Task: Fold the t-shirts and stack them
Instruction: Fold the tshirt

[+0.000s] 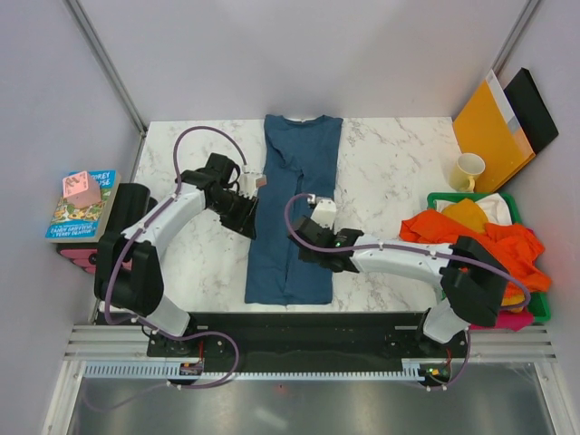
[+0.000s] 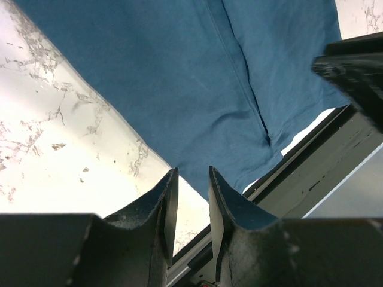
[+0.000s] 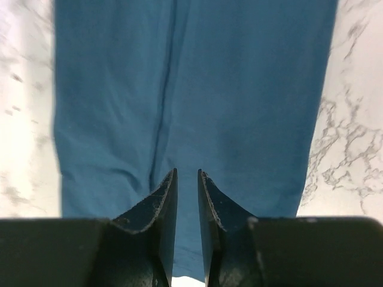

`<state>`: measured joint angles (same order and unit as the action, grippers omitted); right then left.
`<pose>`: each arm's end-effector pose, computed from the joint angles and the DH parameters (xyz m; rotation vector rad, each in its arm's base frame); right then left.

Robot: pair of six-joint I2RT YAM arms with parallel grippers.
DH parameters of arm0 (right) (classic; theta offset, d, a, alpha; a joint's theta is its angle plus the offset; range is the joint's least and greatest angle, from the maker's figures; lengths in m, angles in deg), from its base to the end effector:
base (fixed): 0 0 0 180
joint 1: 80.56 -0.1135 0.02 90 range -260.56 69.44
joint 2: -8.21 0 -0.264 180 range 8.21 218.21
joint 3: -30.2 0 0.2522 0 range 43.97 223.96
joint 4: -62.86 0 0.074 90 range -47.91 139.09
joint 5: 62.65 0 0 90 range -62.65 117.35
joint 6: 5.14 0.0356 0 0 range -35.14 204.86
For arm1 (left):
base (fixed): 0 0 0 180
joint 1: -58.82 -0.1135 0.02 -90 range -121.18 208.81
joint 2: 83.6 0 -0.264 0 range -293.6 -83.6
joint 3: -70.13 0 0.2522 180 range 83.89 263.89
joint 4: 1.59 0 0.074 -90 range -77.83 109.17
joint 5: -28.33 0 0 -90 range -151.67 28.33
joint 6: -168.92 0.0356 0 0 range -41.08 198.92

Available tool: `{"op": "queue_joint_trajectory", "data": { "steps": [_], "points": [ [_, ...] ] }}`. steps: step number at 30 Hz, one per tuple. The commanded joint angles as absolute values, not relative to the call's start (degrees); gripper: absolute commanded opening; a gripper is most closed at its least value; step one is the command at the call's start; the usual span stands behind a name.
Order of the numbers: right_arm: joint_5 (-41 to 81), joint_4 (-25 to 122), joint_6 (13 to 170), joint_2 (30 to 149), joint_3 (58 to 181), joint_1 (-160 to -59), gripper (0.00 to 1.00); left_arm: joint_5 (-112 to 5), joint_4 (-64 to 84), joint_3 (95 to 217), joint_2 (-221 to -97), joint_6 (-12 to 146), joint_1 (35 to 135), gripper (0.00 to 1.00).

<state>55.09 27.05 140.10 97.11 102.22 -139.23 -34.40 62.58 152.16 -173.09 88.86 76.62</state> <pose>0.1807 0.2649 0.2203 0.1266 2.3764 0.3518 0.2816 -0.1075 0.2445 0.7705 2.6666 -0.7019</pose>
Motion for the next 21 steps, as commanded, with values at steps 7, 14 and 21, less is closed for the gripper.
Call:
{"op": "queue_joint_trajectory", "data": {
  "steps": [7,14,21],
  "points": [
    [51.69,29.32,144.35,100.59,92.14,-140.15,0.26,-35.30,60.95,152.01,-170.17,90.35,76.39,0.34],
    [53.10,27.83,147.70,98.73,87.12,-140.15,0.27,-35.47,60.86,152.01,-170.70,90.08,76.39,0.34],
    [54.95,25.63,151.30,96.28,83.78,-140.24,0.28,-35.82,60.68,151.83,-170.96,89.91,76.22,0.34]
  ]
}}
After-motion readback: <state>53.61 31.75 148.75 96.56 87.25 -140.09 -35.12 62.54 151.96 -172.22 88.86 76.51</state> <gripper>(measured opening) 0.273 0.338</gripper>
